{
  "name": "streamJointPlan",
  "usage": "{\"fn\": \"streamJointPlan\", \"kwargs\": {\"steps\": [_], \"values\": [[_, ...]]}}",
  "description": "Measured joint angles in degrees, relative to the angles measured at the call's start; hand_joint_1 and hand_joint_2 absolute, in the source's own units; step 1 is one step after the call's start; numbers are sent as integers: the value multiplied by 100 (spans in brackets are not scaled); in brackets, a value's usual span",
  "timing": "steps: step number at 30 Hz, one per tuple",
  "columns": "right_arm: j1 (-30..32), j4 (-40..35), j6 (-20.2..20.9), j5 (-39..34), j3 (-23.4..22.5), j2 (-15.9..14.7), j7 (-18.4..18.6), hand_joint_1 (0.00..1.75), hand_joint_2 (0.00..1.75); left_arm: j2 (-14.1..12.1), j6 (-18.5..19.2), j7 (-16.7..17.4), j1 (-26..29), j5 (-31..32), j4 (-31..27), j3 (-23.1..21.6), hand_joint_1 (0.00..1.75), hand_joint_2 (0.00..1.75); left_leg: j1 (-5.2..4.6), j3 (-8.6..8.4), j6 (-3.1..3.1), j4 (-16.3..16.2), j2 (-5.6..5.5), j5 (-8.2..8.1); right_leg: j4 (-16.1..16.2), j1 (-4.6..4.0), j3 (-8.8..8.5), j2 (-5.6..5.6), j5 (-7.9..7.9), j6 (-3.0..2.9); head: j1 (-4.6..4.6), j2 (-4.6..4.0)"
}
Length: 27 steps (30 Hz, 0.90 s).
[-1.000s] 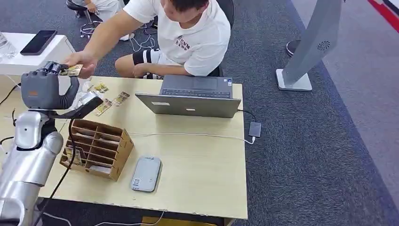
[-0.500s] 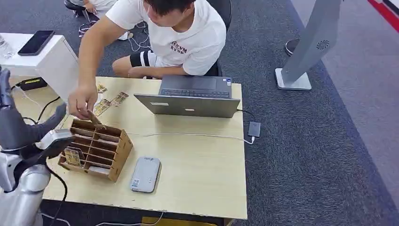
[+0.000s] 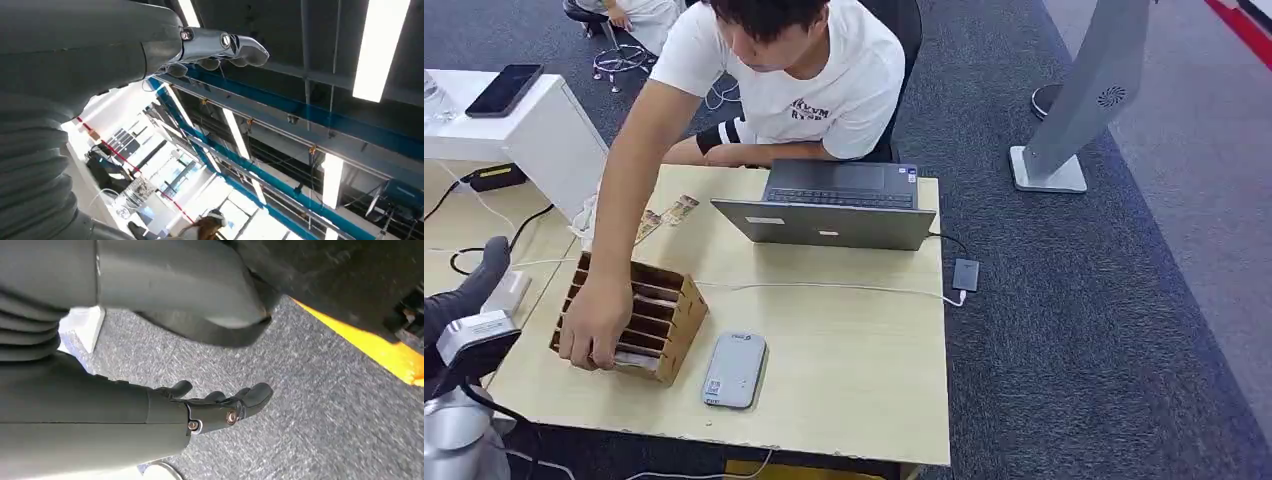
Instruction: Pass the card to the sensor for recognition and then transmit it.
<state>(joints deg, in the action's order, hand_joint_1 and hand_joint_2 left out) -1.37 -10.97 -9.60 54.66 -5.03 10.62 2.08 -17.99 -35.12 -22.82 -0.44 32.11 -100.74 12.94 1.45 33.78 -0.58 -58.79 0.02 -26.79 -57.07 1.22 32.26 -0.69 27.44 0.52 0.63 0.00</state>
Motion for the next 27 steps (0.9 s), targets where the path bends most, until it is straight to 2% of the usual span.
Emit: {"fn": "streamJointPlan", "kwargs": {"steps": [1,2,3,4,5,6,7,8,9,10,11,12,14,15,17,19,20,21,24,26,27], "values": [[3,2,-2,-4,0,0,2,0,0,9,62,-26,8,-58,-17,9,0,175,0,0,0,0,0,0,0,0,0,0,0,0,-2,-2],[7,4,-37,-42,-4,0,20,0,0,42,303,-224,46,-307,-57,37,0,175,0,3,0,1,0,-1,-1,0,-4,0,0,0,-2,-2],[10,7,-83,-68,-31,0,31,0,0,138,870,-594,212,-874,-182,151,0,175,-4,9,0,6,1,-4,-4,3,-12,-2,1,0,4,0],[31,13,-129,-92,-50,2,28,0,0,307,1699,-891,462,-1686,-320,378,0,175,-6,3,-1,7,13,-16,-4,5,-15,-16,4,-1,-4,-2],[58,24,-186,-107,-66,4,35,0,175,526,2656,-946,721,-2606,-407,690,0,175,-9,-9,1,7,33,-25,-2,7,-10,-33,8,-5,-7,-2],[88,37,-241,-107,-72,11,88,0,175,860,3676,-674,872,-3909,-442,1162,0,175,-10,-12,1,7,36,-26,-1,7,-7,-39,12,-3,-9,-2],[110,48,-290,-107,-81,13,142,0,175,1231,4425,-90,918,-5427,-407,1794,0,175,-7,-6,1,6,35,-26,2,5,1,-38,13,-3,0,-2],[115,52,-310,-85,-83,18,175,0,175,1529,4806,485,889,-6654,-273,2436,0,175,-7,-2,2,6,36,-28,3,5,6,-39,13,-3,15,0],[112,52,-298,-31,-83,17,216,0,175,1845,4964,1116,807,-7812,-9,3169,0,175,-9,-9,0,6,37,-33,3,7,5,-40,16,-6,11,-2],[107,52,-260,46,-83,20,244,0,175,2121,4893,1650,677,-8724,397,3897,0,175,-12,-16,1,8,37,-37,4,10,-2,-42,26,6,6,-2],[93,50,-229,112,-81,20,271,0,175,2333,4738,1960,583,-9239,787,4455,0,175,-11,-22,2,8,37,-40,3,10,-5,-43,27,3,-11,-2],[70,50,-186,166,-72,22,295,0,175,2562,4543,2063,530,-9531,1215,5023,0,175,-11,-24,1,8,38,-44,4,10,-6,-46,29,2,-20,-2],[29,48,-168,238,-61,22,334,0,175,3035,4016,1776,414,-9034,2136,5846,0,175,-13,-26,5,7,32,-46,9,11,-6,-38,36,9,-24,0],[9,48,-171,258,-61,22,339,0,175,3227,3622,1516,380,-8351,2666,6167,0,175,-14,-28,17,6,24,-54,12,13,-15,-26,45,22,-26,0],[-30,48,-151,310,-55,24,356,0,175,3521,2919,1144,324,-6331,3767,6563,0,175,-17,-28,28,1,-2,-52,24,15,-29,3,46,25,-20,-2],[-75,46,-111,341,-35,22,429,0,175,3652,2512,884,217,-4964,4788,6773,0,175,-17,-28,40,0,-23,-49,34,15,-44,28,45,28,9,-2],[-102,46,-105,376,-9,22,481,0,175,3659,2384,787,148,-4668,5237,6835,0,175,-17,-28,42,0,-25,-48,35,15,-47,33,43,30,9,-2],[-123,46,-105,391,11,24,503,0,175,3654,2336,712,86,-4667,5678,6894,0,175,-19,-30,42,0,-25,-48,35,16,-51,33,42,32,7,-2],[-153,42,-114,382,39,24,503,0,175,3591,2573,489,-77,-5012,6538,7036,0,175,-19,-36,45,0,-25,-46,34,15,-64,33,40,32,4,0],[-162,42,-147,382,44,24,494,0,175,3523,2739,406,-119,-5095,6848,7108,0,175,-18,-44,44,0,-24,-46,33,14,-70,32,40,31,7,-2],[-162,42,-177,380,48,24,470,0,175,3497,2798,396,-134,-5117,6957,7128,0,0,-18,-46,44,0,-24,-45,32,14,-70,32,40,31,4,0]]}}
